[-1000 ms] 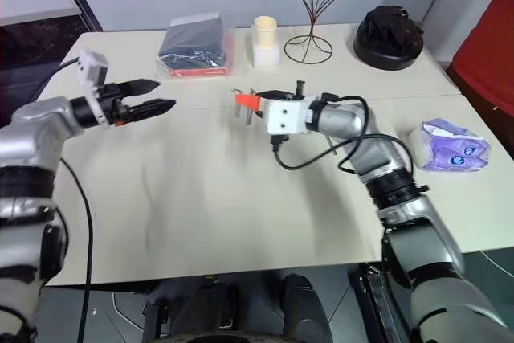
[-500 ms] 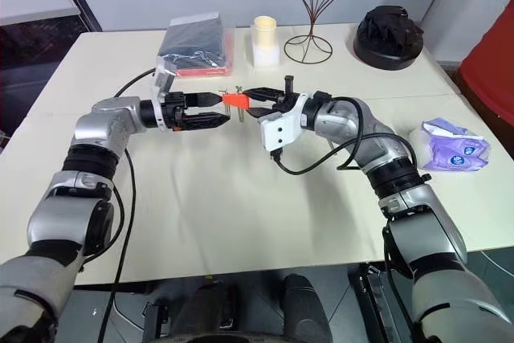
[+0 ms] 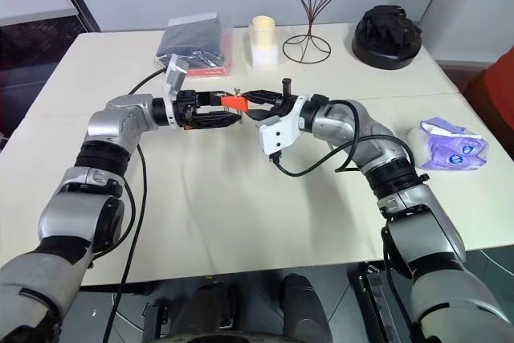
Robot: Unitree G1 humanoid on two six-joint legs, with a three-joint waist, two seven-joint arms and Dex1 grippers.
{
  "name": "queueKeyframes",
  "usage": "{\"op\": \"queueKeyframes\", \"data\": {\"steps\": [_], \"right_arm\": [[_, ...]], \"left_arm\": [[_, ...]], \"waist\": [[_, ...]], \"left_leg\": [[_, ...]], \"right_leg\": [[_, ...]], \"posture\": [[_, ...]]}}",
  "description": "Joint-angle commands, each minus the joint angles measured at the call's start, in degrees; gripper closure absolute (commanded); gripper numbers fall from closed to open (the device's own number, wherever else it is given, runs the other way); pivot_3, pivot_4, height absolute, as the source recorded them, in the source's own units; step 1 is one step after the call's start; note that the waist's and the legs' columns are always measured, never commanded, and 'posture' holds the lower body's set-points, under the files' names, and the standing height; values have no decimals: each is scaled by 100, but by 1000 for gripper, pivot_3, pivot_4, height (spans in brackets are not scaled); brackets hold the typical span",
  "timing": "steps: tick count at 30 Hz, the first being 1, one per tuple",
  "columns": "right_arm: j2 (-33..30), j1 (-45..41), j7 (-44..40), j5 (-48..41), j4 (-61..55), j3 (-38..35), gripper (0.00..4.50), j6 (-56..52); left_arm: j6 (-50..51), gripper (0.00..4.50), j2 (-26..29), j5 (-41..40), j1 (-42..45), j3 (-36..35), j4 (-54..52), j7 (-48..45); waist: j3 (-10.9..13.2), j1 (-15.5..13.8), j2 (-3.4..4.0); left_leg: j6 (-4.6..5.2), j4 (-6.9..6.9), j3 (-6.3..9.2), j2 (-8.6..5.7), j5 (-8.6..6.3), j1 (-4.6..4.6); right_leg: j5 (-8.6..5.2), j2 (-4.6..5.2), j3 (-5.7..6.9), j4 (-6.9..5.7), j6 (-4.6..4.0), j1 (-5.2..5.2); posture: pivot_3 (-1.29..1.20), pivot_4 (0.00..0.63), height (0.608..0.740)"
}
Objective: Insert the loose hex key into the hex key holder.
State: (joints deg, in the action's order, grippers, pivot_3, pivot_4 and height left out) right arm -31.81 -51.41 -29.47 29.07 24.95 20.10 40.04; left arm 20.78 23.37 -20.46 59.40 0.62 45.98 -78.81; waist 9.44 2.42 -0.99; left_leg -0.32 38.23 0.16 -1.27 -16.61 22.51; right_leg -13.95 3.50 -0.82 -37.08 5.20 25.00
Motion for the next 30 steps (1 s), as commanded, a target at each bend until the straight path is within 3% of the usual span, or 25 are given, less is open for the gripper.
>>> {"op": "queueKeyframes", "data": {"steps": [1, 2, 9, 16, 17, 18, 22, 23, 27, 30], "right_arm": [[75, -8, 47, -86, -280, -51, 3475, -50], [88, 17, 37, -88, -314, -45, 3475, -65], [115, 165, -42, -121, -481, -23, 3475, -159], [81, 250, -204, -277, -569, -33, 3475, -270], [77, 263, -240, -340, -579, -55, 2675, -300], [75, 288, -395, -499, -589, -68, 2405, -392], [-173, 453, -569, -506, -763, -201, 366, -614], [-313, 544, -570, -447, -838, -263, 62, -664], [-717, 1102, -699, -835, -1332, -690, 62, -1287], [-525, 1709, -1202, -2038, -2250, -1593, 62, -4267]], "left_arm": [[-58, 534, -34, -59, 201, -170, -64, 15], [-62, 811, -52, -59, 199, -174, -64, 23], [-66, 4370, -126, -71, 182, -222, -78, 39], [-141, 4445, -135, 6, 137, -192, -125, 87], [-167, 4500, -128, 20, 138, -195, -109, 90], [-184, 4500, -118, 27, 144, -207, -89, 95], [-197, 4500, -34, 31, 99, -230, -211, 142], [-224, 4500, 3, 45, 31, -218, -311, 141], [-489, 4500, 84, 113, -309, -176, -1073, 343], [-348, 4500, 111, -46, -645, -157, -2248, 504]], "waist": [[0, -3, 0], [0, -8, 0], [0, -7, 0], [0, -3, 0], [0, -4, 0], [0, -7, 0], [0, -15, 0], [0, -28, 0], [0, -46, 0], [1, -98, -1]], "left_leg": [[0, 0, 0, 0, 0, 0], [0, 0, 0, 0, 0, 0], [0, 1, 0, -1, 0, 0], [0, 1, 1, 0, 0, 0], [0, 1, 1, 0, 0, 0], [0, 1, 1, 0, 0, 0], [0, 2, 2, -1, 0, 0], [0, 2, 2, -1, 0, 0], [1, 2, 2, -2, 0, 0], [1, 2, 5, 2, 0, 0]], "right_leg": [[0, 0, 0, 0, 0, 0], [0, 0, 0, 0, 0, 0], [0, 0, 0, 0, 0, -1], [0, 0, 0, -1, 0, -1], [0, -1, 0, 0, 0, -1], [0, 0, 0, 0, 0, -1], [0, 0, 0, 0, 0, -1], [0, 1, 0, 0, 0, -2], [0, 3, -1, 1, 0, -3], [0, 4, -7, 1, 0, -5]], "posture": [[0, 150, 740], [0, 150, 740], [0, 150, 740], [0, 150, 740], [0, 150, 740], [0, 150, 740], [0, 150, 740], [0, 150, 740], [0, 150, 740], [0, 150, 740]]}}
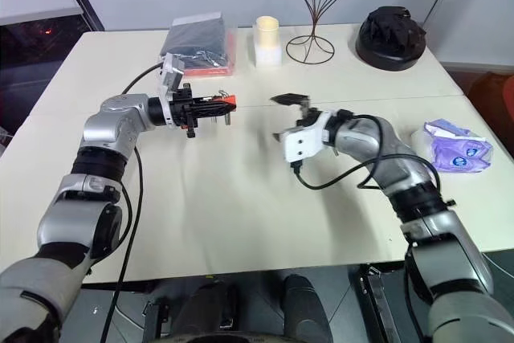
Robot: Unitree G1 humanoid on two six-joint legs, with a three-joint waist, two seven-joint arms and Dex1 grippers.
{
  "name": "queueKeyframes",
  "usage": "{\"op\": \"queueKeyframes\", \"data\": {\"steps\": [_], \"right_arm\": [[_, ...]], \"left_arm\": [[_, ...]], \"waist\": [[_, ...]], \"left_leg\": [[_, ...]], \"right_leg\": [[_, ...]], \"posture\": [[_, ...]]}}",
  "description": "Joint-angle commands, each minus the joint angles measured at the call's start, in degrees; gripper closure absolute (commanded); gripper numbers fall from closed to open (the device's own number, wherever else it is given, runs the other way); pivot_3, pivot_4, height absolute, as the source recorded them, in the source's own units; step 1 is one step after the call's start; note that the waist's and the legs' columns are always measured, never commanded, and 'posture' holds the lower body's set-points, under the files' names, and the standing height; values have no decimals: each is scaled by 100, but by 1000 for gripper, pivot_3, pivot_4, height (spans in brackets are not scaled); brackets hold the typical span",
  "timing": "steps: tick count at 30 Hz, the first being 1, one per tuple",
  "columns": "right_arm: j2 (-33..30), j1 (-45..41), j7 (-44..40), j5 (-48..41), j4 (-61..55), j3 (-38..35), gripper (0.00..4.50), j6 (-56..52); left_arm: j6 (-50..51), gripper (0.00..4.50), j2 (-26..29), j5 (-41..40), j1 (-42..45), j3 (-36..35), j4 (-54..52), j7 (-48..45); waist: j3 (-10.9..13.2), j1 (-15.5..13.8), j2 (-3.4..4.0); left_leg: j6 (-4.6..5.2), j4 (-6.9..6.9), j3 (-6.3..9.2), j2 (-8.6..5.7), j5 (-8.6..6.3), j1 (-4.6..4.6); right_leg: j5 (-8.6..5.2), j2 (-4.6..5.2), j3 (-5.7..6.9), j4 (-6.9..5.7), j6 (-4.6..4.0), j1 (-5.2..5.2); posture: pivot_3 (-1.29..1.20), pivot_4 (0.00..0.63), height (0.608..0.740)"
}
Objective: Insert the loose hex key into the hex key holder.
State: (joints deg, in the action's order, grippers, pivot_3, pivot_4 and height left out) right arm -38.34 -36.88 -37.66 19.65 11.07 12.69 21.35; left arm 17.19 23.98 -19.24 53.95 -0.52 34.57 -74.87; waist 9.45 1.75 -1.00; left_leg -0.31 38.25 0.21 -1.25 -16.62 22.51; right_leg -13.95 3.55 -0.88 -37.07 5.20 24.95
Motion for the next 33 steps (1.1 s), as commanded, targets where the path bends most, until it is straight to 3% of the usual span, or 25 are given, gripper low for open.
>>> {"op": "queueKeyframes", "data": {"steps": [1, 3, 5, 11, 19, 28, 33], "right_arm": [[137, 389, -682, -1556, -1216, -1089, 62, -3902], [86, 509, -994, -2062, -1714, -1291, 62, -5688], [202, 420, -830, -2258, -1828, -1433, 62, -6791], [969, -241, 69, -2536, -1355, -1670, 62, -8516], [1210, -357, 762, -2518, -528, -1595, 62, -8440], [1087, -207, 1153, -2613, -618, -1693, 62, -8324], [1317, -203, 1297, -2715, -200, -1726, 62, -8233]], "left_arm": [[122, 4500, 63, -231, -231, -23, -1447, 143], [284, 4500, 78, -306, -422, -2, -1869, 212], [288, 4500, 60, -286, -635, 81, -2182, 305], [170, 4500, 27, -106, -1022, 429, -2550, 504], [205, 4500, 27, -233, -1198, 427, -2732, 716], [303, 4500, 146, -394, -1447, 374, -2931, 910], [252, 4500, 89, -378, -1410, 395, -2871, 991]], "waist": [[0, -50, 0], [0, -102, 1], [-2, -109, 4], [-3, -92, 7], [-3, -110, 7], [-3, -93, 7], [-3, -93, 7]], "left_leg": [[0, 2, 1, 2, 0, 0], [0, 6, 0, 6, 0, 0], [1, 8, 1, 6, -1, -4], [2, 5, 2, 6, -1, -15], [5, 5, 3, -10, -2, -5], [5, 4, 3, -5, -3, -8], [5, 4, 2, -6, -3, -8]], "right_leg": [[0, 0, -3, -1, 0, 0], [0, 8, -7, -2, 0, -1], [0, 10, -7, 2, -1, -4], [-1, 4, -8, 0, -3, -5], [0, 8, -4, 2, -1, -8], [0, 4, -4, 4, -1, -5], [-1, 3, -4, 4, -1, -5]], "posture": [[0, 150, 740], [0, 150, 740], [0, 150, 740], [0, 150, 740], [0, 150, 740], [0, 150, 740], [0, 150, 740]]}}
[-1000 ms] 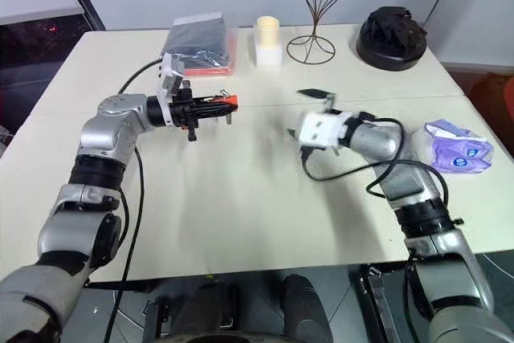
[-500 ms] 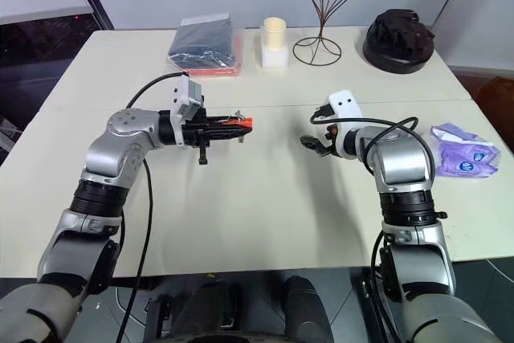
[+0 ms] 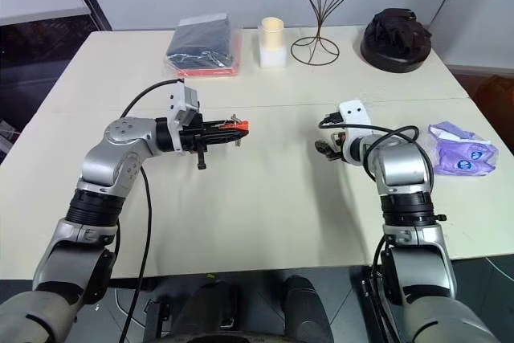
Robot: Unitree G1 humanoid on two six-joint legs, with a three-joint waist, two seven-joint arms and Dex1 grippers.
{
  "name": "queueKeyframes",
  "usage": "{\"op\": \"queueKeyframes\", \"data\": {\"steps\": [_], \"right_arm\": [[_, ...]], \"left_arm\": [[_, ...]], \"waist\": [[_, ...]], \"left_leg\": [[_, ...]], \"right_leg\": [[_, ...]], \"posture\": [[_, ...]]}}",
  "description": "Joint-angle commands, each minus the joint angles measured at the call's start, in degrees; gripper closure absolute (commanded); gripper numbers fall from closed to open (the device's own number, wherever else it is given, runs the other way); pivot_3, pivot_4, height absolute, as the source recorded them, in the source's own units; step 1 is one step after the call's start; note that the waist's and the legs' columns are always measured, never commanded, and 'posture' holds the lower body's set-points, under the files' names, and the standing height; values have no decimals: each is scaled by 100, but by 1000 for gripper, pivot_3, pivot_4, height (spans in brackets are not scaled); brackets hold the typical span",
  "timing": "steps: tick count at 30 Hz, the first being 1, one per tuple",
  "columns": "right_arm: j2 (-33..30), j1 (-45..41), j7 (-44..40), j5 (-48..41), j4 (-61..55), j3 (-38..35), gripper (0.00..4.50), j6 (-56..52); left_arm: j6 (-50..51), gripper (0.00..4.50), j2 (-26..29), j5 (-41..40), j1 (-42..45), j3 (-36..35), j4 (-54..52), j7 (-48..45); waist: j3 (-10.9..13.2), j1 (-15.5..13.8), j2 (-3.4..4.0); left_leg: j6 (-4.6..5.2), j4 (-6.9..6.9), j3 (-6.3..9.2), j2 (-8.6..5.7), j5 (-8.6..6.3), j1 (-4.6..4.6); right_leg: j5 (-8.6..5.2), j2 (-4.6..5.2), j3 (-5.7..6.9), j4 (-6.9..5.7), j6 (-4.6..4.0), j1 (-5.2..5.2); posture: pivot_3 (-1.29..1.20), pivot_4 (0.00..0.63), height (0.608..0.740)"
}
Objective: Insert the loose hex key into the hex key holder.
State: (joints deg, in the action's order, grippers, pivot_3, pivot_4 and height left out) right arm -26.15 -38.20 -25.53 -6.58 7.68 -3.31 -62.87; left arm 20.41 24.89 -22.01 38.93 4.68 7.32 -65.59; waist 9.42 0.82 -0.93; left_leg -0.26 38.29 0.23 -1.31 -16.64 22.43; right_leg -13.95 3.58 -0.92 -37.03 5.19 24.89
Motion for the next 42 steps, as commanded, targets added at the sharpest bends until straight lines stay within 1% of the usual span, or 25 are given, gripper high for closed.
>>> {"op": "queueKeyframes", "data": {"steps": [1, 4, 5, 6, 7, 9, 13, 14, 19, 21, 24, 27, 30, 32, 33, 35, 38, 42], "right_arm": [[164, -122, 118, -128, 278, -158, 62, 205], [280, -308, 235, -100, 766, -138, 62, 480], [339, -398, 305, -83, 997, -162, 292, 581], [392, -477, 362, -81, 1207, -193, 611, 657], [442, -542, 381, -94, 1403, -206, 986, 695], [477, -601, 402, -76, 1665, -179, 1926, 804], [480, -535, 363, -54, 1820, -71, 4083, 803], [484, -482, 366, -42, 1796, -36, 4437, 783], [506, -211, 315, -43, 1350, 142, 4437, 729], [503, -241, 312, -49, 1068, 119, 4437, 1071], [587, -566, 374, -232, 684, -221, 4437, 1786], [802, -1036, 431, -759, 334, -800, 4437, 2179], [1043, -1428, 383, -1507, -70, -1357, 4437, 2349], [1261, -1552, 197, -2200, -421, -1681, 4437, 2362], [1353, -1557, 165, -2412, -540, -1757, 4437, 2374], [1485, -1522, 264, -2618, -685, -1808, 4437, 2381], [1652, -1443, 443, -2899, -858, -1801, 4437, 2354], [1919, -1320, 614, -3127, -1051, -1638, 4437, 2459]], "left_arm": [[-80, 4500, -13, -97, 98, -128, -133, 80], [-107, 4500, -42, -81, 119, -117, -89, 125], [-110, 4500, -53, -76, 109, -111, -95, 147], [-109, 4500, -59, -75, 93, -112, -114, 170], [-112, 4500, -58, -73, 68, -124, -144, 203], [-103, 4500, -56, -87, 38, -160, -186, 275], [-108, 4500, -25, -118, 33, -254, -196, 405], [-110, 4500, -13, -124, 40, -283, -180, 432], [-159, 4500, 11, -96, 68, -356, -64, 476], [-195, 4500, -1, -73, 112, -354, 23, 476], [-261, 4500, -30, -60, 230, -331, 221, 434], [-290, 4500, -75, -78, 445, -294, 544, 278], [-243, 4500, -154, -128, 820, -258, 1076, -22], [-390, 4500, -366, -94, 1280, -306, 1845, -121], [-508, 4500, -459, -44, 1492, -325, 2223, -164], [-752, 4500, -582, 61, 1812, -341, 2811, -226], [-1158, 4500, -703, 212, 2174, -309, 3419, -343], [-1416, 4500, -903, 250, 2528, -368, 3928, -457]], "waist": [[0, 1, 0], [0, 22, 0], [0, 27, 0], [0, 32, 0], [0, 36, -1], [-1, 43, -2], [-2, 58, -2], [-2, 68, -2], [-6, 69, -5], [-6, 68, -5], [-4, 112, -2], [4, 124, 7], [5, 107, 8], [4, 48, 7], [3, 19, 6], [3, -1, 6], [3, -1, 6], [4, 9, 6]], "left_leg": [[0, 0, 0, 0, 0, 0], [0, 0, -1, 0, 0, -5], [0, 0, -1, 1, 0, -6], [0, 0, -1, 1, 0, -7], [0, 0, -1, 2, 0, -8], [0, 0, -1, 3, 0, -10], [0, 0, -1, 8, 0, -11], [0, -1, -1, 10, 0, -11], [0, -3, 1, 13, 0, -13], [0, -4, 1, 13, 0, -13], [0, -4, 0, 12, 0, -13], [-1, -4, 0, 10, 1, 0], [-2, -5, -1, 8, 1, 7], [-2, -7, 5, 8, 1, 8], [-1, -7, 9, 8, 1, 7], [1, -7, 10, 6, -1, 5], [3, -6, 5, 1, -2, 5], [3, -8, 5, 2, -2, 12]], "right_leg": [[0, 0, 0, 0, 0, 0], [0, -1, 1, 1, 0, -4], [0, -2, 1, 1, 0, -5], [0, -2, 1, 0, 0, -5], [0, -2, 1, 0, 0, -6], [0, -3, 1, 0, 0, -7], [0, -3, -2, 0, 0, -8], [0, -2, -3, 0, 0, -8], [0, -2, -2, 0, 0, -10], [0, -2, -2, 0, 0, -10], [0, -3, -2, 1, 0, -9], [0, -8, -1, -3, 0, 6], [0, -6, 2, -5, 0, 14], [0, -6, 9, -4, 1, 11], [1, -6, 15, -4, 1, 7], [1, -5, 19, -2, 1, -1], [1, -1, 17, 0, 1, -2], [1, -2, 16, -2, 1, 8]], "posture": [[0, 150, 740], [0, 150, 740], [0, 150, 740], [0, 150, 740], [0, 150, 740], [0, 150, 740], [0, 150, 740], [0, 150, 740], [0, 150, 740], [0, 150, 740], [0, 150, 740], [0, 150, 740], [0, 150, 740], [0, 150, 740], [0, 150, 740], [0, 150, 740], [0, 150, 740], [0, 150, 740]]}}
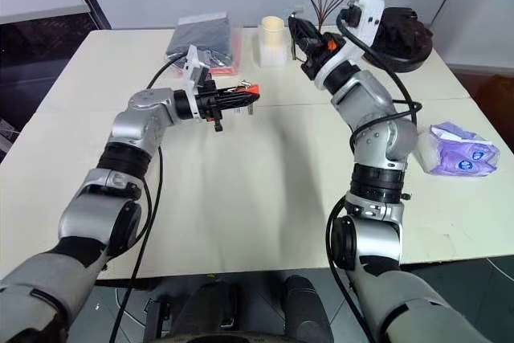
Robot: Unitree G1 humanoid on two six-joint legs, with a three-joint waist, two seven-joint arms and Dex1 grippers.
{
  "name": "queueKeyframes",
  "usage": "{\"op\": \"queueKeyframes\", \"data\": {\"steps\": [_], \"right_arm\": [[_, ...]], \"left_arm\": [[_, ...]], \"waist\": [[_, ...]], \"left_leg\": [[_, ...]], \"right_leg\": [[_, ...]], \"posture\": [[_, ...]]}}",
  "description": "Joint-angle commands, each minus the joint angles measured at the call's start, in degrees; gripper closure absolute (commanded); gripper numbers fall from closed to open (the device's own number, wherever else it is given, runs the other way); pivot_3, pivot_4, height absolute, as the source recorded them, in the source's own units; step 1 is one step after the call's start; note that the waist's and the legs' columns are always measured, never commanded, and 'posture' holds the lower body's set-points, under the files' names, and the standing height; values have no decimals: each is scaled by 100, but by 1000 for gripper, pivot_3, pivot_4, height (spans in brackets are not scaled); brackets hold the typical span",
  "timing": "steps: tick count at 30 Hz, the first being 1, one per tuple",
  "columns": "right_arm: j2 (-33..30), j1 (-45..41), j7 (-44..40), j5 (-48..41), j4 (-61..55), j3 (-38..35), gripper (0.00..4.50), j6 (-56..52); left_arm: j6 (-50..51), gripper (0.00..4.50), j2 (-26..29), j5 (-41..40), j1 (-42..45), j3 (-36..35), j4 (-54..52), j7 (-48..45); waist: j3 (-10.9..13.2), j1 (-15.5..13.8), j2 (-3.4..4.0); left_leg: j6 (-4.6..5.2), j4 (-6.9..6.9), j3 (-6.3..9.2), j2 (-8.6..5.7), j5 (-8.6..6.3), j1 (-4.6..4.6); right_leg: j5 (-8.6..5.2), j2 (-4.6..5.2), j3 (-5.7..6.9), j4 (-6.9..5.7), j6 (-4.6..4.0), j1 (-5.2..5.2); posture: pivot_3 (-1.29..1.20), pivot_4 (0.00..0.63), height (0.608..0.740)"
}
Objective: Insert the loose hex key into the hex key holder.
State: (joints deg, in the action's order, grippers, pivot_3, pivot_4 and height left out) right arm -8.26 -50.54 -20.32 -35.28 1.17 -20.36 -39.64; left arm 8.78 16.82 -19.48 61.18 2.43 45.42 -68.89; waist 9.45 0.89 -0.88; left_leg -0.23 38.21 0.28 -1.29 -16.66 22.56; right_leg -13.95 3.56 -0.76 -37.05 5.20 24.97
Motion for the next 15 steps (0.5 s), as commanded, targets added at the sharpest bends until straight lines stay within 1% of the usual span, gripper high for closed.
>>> {"op": "queueKeyframes", "data": {"steps": [1, 7, 15], "right_arm": [[213, -64, 122, -258, -422, 133, 4437, 188], [529, 83, 271, -369, -605, 437, 4437, 240], [481, 362, 294, -400, -770, 674, 4437, 250]], "left_arm": [[-307, 4500, -157, 8, 358, -142, 178, -144], [-560, 4500, -381, 76, 479, -214, 455, -81], [-489, 4500, -468, 26, 558, -409, 449, -78]], "waist": [[0, 5, 0], [0, 30, 0], [0, 4, 0]], "left_leg": [[0, 0, 0, 0, 0, 2], [0, -2, 0, 3, 0, -1], [0, 1, 0, 1, 0, 2]], "right_leg": [[0, 0, 0, -1, 0, 2], [0, -4, -1, -2, 0, 3], [0, -1, -1, -1, 0, 2]], "posture": [[0, 150, 740], [0, 150, 740], [0, 150, 740]]}}
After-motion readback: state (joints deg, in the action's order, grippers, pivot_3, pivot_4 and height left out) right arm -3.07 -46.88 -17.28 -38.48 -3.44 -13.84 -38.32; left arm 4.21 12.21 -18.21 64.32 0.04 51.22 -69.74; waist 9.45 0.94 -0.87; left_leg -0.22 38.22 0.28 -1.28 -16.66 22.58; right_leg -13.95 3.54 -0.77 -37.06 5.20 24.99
